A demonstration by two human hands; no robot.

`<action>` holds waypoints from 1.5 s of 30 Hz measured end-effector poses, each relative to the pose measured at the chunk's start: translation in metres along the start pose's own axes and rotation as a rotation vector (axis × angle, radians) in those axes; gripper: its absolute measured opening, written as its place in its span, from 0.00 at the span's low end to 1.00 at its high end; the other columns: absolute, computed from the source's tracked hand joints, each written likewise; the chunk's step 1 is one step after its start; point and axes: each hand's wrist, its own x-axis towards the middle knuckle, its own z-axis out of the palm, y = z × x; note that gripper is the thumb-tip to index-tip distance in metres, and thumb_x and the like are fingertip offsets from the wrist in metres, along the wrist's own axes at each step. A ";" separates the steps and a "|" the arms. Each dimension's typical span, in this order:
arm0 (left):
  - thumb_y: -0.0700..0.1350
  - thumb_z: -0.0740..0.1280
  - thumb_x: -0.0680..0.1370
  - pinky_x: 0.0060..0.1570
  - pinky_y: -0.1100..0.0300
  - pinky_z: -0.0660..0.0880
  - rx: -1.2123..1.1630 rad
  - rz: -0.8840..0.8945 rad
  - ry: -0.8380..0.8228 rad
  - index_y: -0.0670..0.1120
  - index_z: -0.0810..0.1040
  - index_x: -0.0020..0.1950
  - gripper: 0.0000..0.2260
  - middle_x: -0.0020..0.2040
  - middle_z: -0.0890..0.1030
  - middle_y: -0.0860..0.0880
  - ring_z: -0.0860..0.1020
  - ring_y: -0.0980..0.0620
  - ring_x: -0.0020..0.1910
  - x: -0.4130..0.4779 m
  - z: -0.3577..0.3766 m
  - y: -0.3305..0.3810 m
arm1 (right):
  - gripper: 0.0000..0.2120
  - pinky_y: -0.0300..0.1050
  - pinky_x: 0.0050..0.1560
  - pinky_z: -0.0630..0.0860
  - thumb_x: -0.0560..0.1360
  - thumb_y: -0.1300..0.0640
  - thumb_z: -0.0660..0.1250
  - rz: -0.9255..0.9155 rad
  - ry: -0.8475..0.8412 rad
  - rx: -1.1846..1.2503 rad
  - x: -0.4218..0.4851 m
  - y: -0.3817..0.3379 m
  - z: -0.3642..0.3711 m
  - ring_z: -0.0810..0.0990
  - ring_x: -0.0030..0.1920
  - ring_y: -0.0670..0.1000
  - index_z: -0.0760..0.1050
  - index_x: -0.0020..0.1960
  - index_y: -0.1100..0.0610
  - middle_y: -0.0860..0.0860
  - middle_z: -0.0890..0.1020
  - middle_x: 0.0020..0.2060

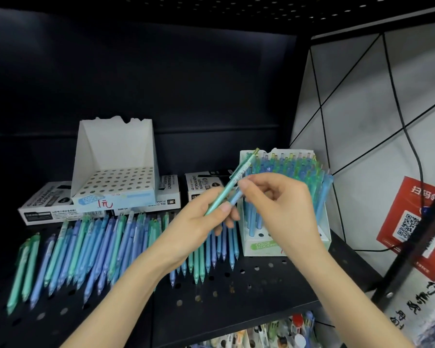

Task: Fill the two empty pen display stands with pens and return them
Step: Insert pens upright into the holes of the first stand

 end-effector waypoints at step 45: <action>0.46 0.68 0.72 0.33 0.69 0.68 -0.103 0.061 0.130 0.51 0.80 0.49 0.07 0.32 0.74 0.55 0.71 0.59 0.31 -0.004 -0.004 0.002 | 0.13 0.35 0.30 0.70 0.70 0.44 0.67 0.072 -0.117 -0.029 0.008 -0.004 -0.035 0.74 0.27 0.45 0.77 0.50 0.49 0.51 0.81 0.30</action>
